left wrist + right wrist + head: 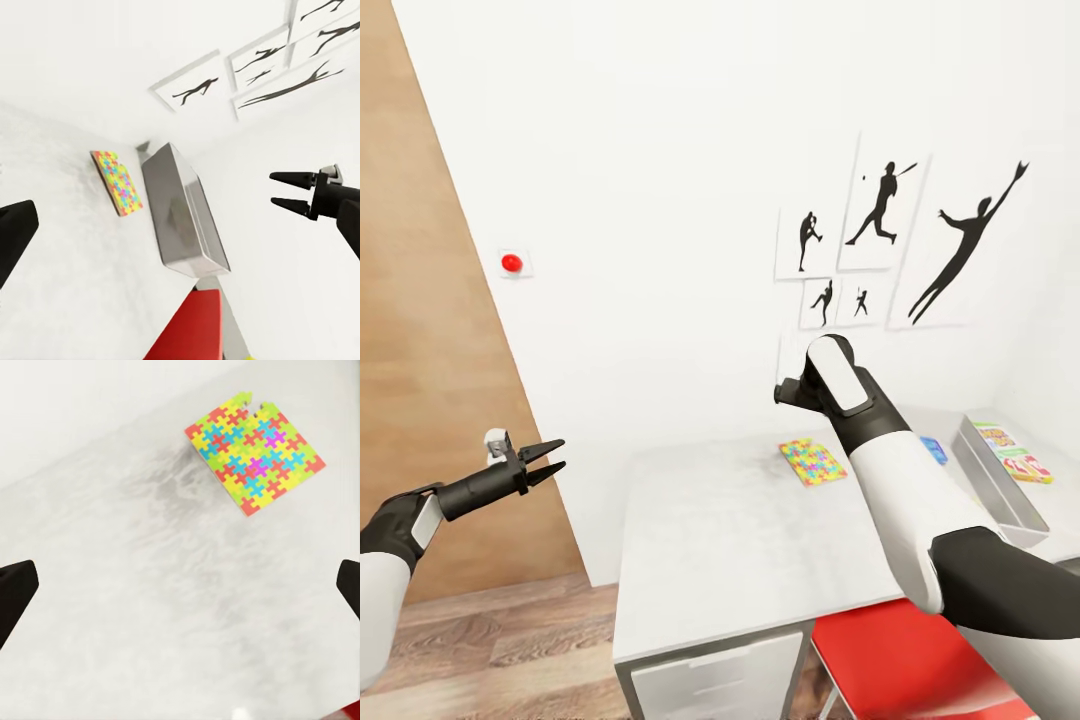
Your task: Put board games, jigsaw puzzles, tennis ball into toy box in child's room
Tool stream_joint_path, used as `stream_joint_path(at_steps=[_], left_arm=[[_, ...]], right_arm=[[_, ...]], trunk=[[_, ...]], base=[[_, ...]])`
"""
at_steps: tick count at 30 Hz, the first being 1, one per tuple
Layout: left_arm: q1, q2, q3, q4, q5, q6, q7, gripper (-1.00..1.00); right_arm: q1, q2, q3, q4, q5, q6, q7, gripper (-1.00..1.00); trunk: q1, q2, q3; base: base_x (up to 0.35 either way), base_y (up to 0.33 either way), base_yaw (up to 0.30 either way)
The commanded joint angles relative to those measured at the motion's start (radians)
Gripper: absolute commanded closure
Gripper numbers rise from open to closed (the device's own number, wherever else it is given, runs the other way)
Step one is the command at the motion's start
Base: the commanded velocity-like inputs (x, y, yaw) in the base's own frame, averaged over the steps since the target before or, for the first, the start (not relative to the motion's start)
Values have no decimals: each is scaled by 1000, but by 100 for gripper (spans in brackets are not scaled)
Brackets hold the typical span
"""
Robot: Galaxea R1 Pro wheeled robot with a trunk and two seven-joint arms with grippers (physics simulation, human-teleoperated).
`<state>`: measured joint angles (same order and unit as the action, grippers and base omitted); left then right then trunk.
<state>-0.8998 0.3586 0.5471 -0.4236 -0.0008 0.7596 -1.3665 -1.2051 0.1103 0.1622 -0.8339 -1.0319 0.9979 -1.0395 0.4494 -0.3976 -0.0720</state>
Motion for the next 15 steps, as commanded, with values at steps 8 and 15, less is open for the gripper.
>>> stream_joint_path(at_steps=[8, 15], left_arm=[[-1, 0, 2, 0, -1, 10, -3, -100], [-1, 0, 1, 0, -2, 10, -1, -100]], right_arm=[[-2, -5, 1, 2, -10, -13, -10, -100], [-5, -10, 0, 36, -9, -31, -9, -100]], trunk=[[1, -2, -15], [1, -2, -26]], base=[[0, 0, 0], [0, 0, 0]])
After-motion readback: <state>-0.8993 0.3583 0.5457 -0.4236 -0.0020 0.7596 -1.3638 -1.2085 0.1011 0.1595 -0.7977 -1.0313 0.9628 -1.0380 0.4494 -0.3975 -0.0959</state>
